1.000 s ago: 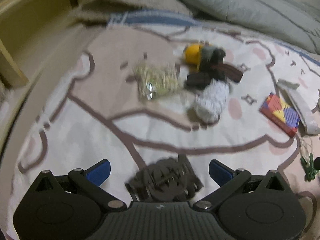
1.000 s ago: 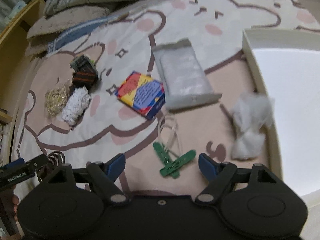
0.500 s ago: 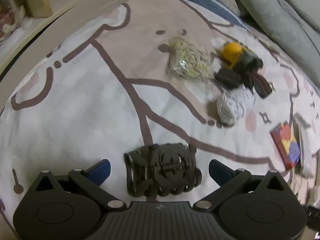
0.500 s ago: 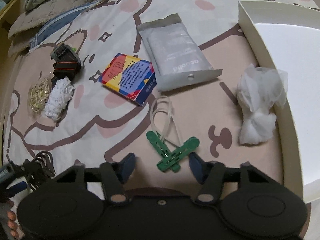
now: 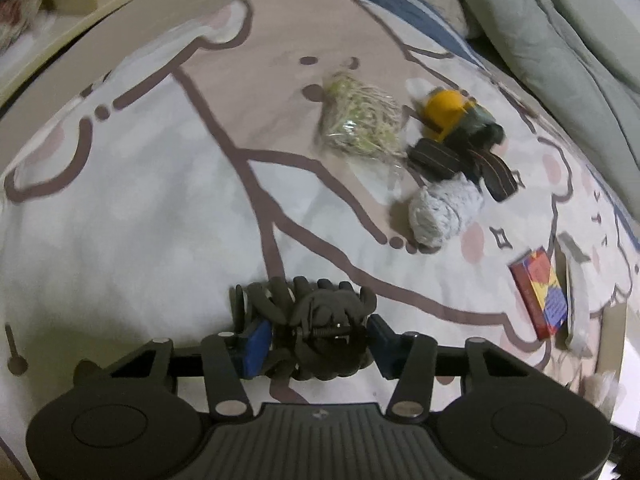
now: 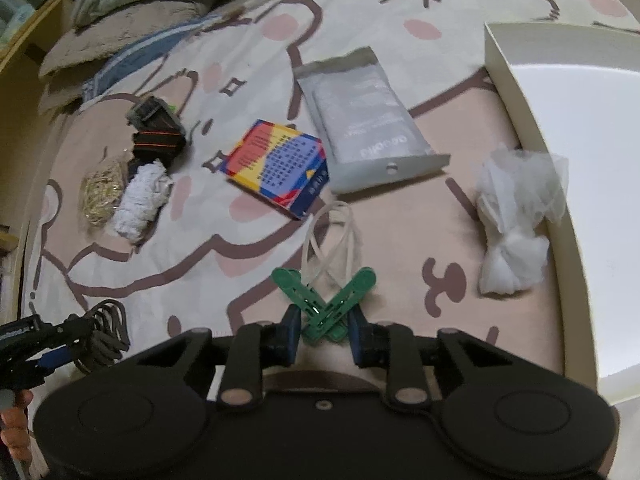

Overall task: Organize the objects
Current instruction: 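Grasp the black claw clip with the left tool while the right grasps green clothespins, then carry the claw clip and clothespins with both tools into the white box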

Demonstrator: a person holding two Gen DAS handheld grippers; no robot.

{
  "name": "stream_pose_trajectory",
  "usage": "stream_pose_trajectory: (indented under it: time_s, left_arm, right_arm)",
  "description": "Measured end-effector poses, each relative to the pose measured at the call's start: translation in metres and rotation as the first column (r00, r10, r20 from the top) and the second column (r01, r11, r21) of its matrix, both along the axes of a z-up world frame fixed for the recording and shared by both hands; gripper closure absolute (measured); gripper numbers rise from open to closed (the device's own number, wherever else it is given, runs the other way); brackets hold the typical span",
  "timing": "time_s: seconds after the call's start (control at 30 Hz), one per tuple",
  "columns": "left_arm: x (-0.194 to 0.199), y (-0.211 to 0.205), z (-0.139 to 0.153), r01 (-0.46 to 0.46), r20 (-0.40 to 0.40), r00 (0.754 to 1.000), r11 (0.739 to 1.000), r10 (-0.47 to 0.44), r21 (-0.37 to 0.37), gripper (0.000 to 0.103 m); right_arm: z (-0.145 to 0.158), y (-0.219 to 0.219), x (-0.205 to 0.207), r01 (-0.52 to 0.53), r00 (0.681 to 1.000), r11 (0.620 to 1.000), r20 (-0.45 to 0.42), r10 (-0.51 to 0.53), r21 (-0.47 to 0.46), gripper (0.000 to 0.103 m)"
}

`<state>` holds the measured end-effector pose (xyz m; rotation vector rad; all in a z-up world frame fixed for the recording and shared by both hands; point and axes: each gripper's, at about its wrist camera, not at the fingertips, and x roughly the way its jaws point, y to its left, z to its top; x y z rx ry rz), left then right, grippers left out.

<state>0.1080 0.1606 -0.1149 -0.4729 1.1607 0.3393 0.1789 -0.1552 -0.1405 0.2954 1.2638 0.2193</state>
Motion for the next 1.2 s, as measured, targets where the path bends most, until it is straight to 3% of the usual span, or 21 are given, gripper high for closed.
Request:
stream_pose_trajectory:
  time_s: [0.1,0.53,0.67,0.9,1.2]
  left_arm:
    - [0.001,-0.007,0.002,0.055,0.001,0.998,0.998,-0.055,0.027,0.051]
    - [0.004,-0.06,0.011,0.265,0.024,0.964,0.964,-0.265,-0.022,0.051]
    - [0.004,-0.078,0.023,0.298,0.076,0.952,0.955,-0.297,-0.008,0.051]
    - [0.006,-0.107,0.053,0.312,0.191,0.931,0.95,-0.311,0.025,0.051]
    - [0.007,-0.142,0.083,0.354,0.302,0.89,0.935,-0.342,0.017,0.051]
  right_arm:
    - [0.006,-0.002,-0.002,-0.005,1.0,1.0,0.014,0.005,0.003,0.077]
    - [0.024,-0.02,-0.018,-0.011,0.999,1.0,0.042,0.009,0.028,0.077]
    - [0.035,-0.028,-0.022,-0.02,0.995,1.0,0.096,0.018,0.016,0.077]
    - [0.068,-0.047,-0.025,-0.009,0.961,1.0,0.276,0.013,-0.015,0.077]
    - [0.093,-0.079,-0.031,0.06,0.932,0.998,0.359,-0.055,-0.002,0.077]
